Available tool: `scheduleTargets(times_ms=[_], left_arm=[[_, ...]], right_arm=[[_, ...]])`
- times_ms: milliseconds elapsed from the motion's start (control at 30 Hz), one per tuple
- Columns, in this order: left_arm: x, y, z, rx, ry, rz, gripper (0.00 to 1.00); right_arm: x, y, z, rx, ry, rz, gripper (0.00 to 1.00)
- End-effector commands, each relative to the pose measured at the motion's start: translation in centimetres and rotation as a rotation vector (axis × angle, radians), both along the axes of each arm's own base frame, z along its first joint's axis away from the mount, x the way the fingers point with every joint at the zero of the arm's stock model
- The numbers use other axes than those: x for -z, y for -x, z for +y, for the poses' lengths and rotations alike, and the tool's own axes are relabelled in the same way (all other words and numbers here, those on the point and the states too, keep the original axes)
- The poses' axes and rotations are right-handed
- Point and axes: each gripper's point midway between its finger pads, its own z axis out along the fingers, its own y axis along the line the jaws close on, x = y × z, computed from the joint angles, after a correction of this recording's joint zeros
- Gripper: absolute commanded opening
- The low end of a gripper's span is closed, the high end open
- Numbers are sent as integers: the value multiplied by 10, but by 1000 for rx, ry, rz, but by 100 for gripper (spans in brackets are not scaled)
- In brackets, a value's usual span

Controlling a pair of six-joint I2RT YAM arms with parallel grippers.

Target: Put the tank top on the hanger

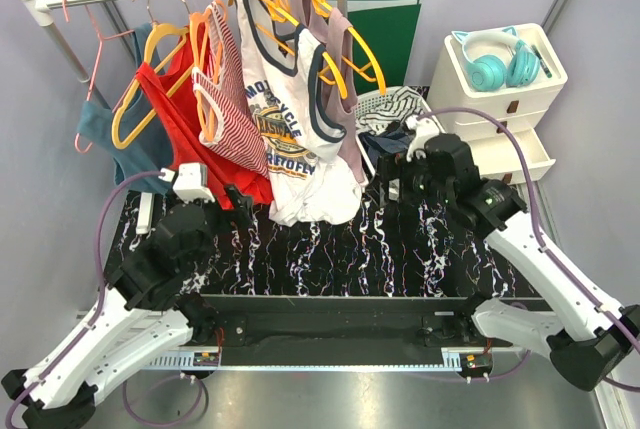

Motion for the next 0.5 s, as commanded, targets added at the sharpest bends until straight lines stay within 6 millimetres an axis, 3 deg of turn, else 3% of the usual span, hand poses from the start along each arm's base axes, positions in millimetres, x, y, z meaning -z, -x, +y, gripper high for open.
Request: scheduleTargets(times_ms=[0,167,467], left_arm=[[-8,0,7,-53,55,-33,99],[-5,2,12,-79,53,-18,99],[0,4,10,-85,77,23,99]], right_arm=[[16,-13,-37,233,-29,13,100],[30,-13,-70,387,-30,7,100],[36,1,-90,468,-63,-20,100]])
